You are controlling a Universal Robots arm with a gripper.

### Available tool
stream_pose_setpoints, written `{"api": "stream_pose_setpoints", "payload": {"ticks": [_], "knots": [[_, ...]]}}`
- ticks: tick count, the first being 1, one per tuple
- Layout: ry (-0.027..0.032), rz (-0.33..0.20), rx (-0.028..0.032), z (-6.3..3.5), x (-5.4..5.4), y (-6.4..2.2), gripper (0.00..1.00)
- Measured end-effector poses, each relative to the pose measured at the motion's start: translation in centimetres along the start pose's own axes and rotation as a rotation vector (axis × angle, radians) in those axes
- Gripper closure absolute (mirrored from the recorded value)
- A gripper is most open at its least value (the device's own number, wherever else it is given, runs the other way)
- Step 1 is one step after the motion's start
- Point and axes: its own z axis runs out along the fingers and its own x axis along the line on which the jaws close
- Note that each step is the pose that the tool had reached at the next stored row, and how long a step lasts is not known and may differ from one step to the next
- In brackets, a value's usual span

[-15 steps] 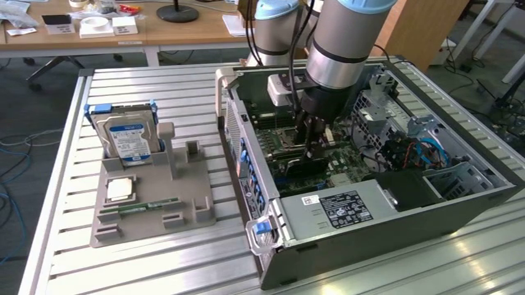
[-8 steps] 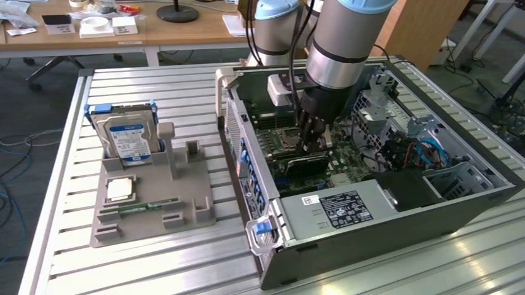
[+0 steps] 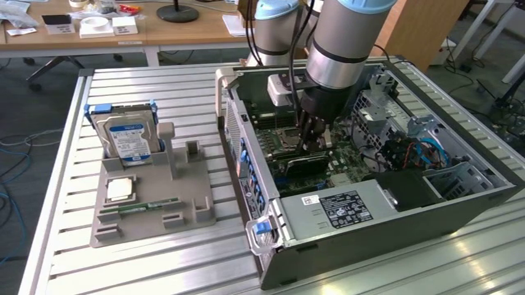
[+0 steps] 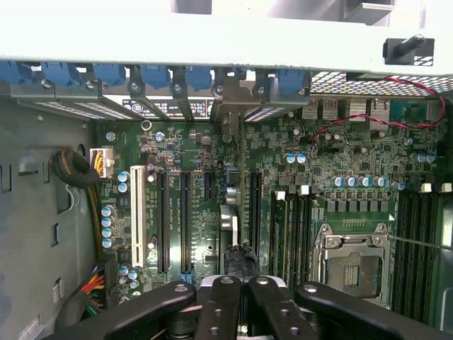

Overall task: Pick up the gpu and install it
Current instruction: 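Press down on the gpu until it lock into place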

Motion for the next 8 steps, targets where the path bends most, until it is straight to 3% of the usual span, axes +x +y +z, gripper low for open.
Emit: {"api": "stream_pose_setpoints", "payload": {"ticks": [8], "knots": [[-0.0005,0.000,0.0001,0.18,-0.17,0.00,0.89]]}}
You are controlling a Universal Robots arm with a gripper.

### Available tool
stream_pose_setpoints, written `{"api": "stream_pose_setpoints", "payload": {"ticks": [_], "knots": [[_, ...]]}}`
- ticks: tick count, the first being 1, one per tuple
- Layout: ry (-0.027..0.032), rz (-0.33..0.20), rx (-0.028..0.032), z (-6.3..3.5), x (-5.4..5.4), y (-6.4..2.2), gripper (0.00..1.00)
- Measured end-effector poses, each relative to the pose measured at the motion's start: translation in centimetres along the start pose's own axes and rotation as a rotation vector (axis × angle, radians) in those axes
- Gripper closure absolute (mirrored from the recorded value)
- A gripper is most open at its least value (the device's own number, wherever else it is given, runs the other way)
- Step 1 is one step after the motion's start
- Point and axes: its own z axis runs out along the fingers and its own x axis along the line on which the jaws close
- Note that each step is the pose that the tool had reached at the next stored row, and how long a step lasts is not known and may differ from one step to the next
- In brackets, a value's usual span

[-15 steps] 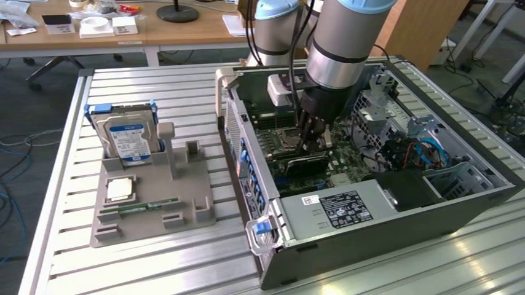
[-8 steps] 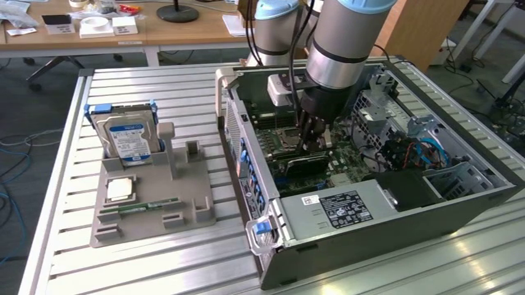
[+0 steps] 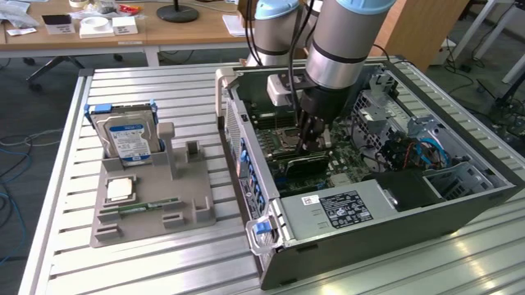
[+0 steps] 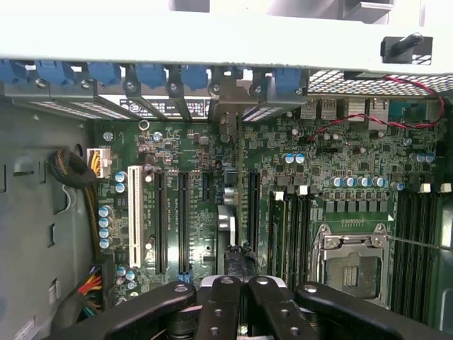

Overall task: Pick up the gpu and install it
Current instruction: 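Press down on the gpu until it lock into place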

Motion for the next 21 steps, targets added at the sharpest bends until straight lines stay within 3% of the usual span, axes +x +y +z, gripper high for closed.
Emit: {"api": "stream_pose_setpoints", "payload": {"ticks": [21], "knots": [[-0.0005,0.000,-0.0001,1.32,-0.1,-0.21,0.89]]}}
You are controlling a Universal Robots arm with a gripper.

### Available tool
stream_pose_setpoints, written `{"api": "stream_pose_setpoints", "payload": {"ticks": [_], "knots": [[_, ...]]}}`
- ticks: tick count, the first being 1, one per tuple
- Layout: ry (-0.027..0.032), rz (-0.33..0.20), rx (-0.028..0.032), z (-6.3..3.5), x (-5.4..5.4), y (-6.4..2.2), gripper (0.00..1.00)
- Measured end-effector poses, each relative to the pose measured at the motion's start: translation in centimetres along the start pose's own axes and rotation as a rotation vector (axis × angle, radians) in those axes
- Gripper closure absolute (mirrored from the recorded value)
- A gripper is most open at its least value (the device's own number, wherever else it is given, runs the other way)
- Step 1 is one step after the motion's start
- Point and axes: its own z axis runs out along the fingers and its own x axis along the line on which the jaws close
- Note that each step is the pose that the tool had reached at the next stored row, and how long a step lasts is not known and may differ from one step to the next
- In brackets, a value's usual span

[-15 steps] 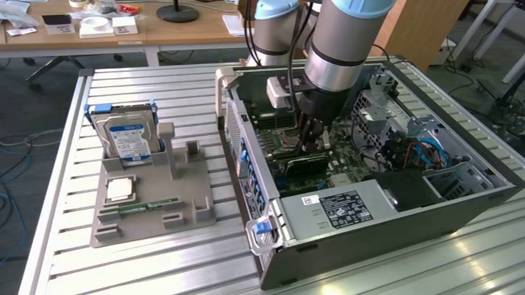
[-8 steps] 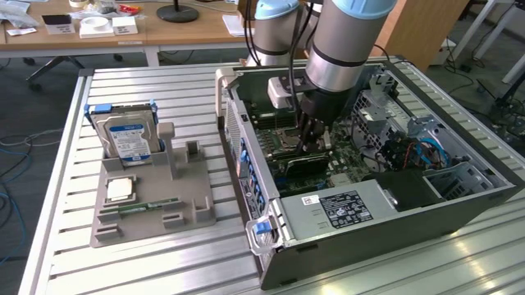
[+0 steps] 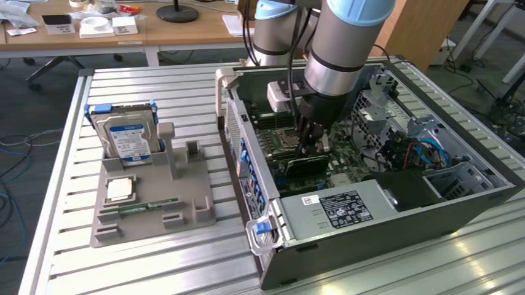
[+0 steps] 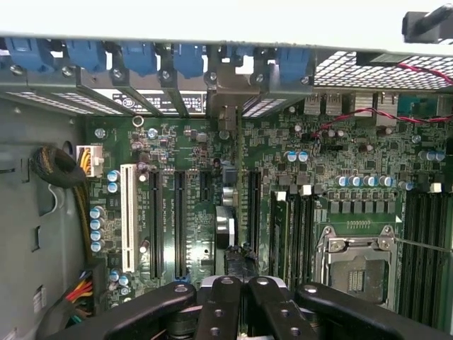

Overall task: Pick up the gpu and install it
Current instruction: 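Press down on the gpu until it lock into place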

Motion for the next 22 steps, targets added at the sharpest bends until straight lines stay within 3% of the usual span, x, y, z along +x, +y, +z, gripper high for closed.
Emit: {"api": "stream_pose_setpoints", "payload": {"ticks": [6,22], "knots": [[-0.0002,0.000,0.0000,0.22,-0.50,0.01,0.89],[-0.0004,0.000,0.0002,0.39,-0.11,-0.32,0.89]]}}
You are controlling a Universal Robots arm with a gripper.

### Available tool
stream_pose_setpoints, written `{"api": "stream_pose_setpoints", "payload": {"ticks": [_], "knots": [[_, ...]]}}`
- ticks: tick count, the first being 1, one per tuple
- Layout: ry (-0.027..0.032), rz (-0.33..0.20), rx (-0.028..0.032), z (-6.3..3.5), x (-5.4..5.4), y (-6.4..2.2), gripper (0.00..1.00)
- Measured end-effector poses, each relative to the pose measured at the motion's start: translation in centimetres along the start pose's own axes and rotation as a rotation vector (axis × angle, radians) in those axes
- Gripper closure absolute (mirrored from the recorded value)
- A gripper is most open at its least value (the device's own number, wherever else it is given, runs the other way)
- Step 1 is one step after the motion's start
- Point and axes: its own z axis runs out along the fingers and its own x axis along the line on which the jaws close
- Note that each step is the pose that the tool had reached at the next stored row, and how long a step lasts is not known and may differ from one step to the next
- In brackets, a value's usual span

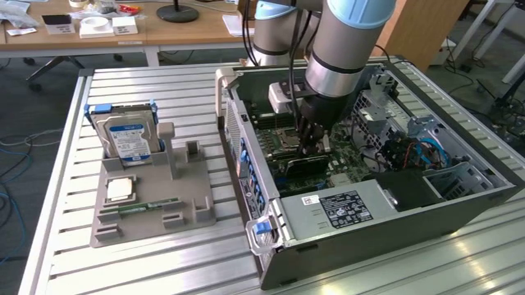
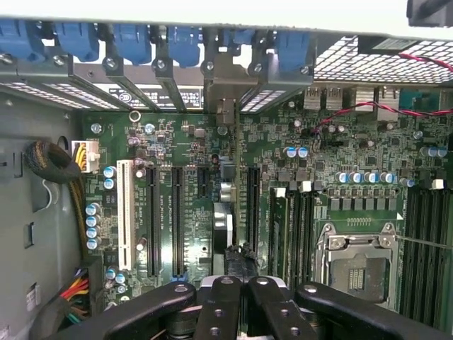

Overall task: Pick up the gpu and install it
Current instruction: 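Press down on the gpu until it lock into place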

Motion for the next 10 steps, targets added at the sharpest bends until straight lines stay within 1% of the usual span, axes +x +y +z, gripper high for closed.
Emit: {"api": "stream_pose_setpoints", "payload": {"ticks": [10], "knots": [[0.0003,0.000,-0.0002,0.21,0.02,0.01,0.89]]}}
